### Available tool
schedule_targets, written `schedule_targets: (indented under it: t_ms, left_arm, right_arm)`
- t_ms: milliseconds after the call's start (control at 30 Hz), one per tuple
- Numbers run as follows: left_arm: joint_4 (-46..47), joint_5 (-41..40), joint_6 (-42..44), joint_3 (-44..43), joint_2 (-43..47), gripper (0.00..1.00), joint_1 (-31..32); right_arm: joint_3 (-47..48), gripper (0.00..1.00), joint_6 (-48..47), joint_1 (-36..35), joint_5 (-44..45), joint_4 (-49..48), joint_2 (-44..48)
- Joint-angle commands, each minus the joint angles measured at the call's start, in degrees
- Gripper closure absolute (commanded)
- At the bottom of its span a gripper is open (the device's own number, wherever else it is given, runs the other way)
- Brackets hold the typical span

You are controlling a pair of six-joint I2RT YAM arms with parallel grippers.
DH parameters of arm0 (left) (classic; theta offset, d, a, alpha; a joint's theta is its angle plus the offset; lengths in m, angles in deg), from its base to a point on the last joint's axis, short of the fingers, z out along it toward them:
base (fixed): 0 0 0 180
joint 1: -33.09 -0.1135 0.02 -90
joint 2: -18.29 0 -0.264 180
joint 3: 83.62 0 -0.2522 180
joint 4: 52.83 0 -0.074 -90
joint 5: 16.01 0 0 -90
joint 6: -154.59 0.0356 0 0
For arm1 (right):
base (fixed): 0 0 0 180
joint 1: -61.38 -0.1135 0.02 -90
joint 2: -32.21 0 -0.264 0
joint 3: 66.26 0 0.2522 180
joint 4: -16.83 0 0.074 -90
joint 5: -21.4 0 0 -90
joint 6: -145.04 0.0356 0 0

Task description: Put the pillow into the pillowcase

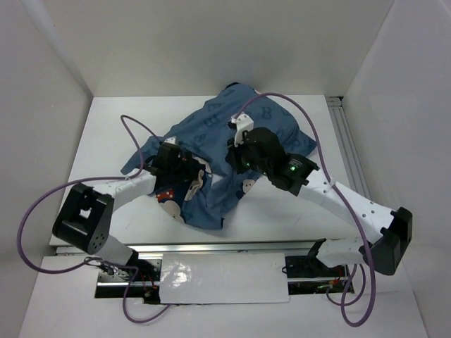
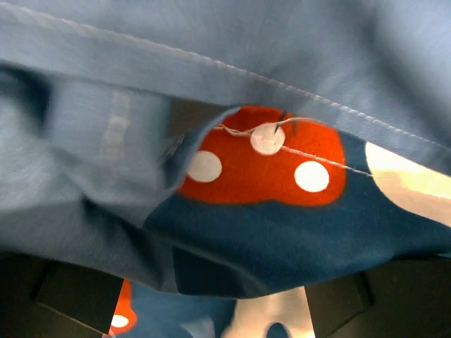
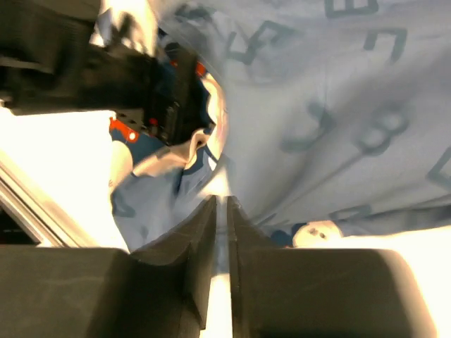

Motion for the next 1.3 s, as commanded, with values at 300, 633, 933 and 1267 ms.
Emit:
schedule_targets:
  t_ms: [300,633,933,1267]
  left_arm:
    - [-6.8,0.5,0.4,-3.6,6.6,0.0,-0.3]
    - [-15.5,4.0,-4.4,-1.7,24.2,0.0,0.2]
    - [-2.6,13.0,-0.7,-1.0,18.4,0.14,0.2]
    - [8.1,15.7,-3.1,-4.1,2.5,0.29,0.7]
  right_arm:
    - [-2.0,0.72,-6.0,-0.9,-8.2,-3.7,-5.0]
    - [8.0,0.52,-20.9,-1.4,4.2,-8.2,-22.2]
    - [16.7,1.0,-17.5,-1.4,12.1,-3.9,-31.2]
    - [18.7,1.0,-11.3,-1.4,-2.9,-0.6,-17.5]
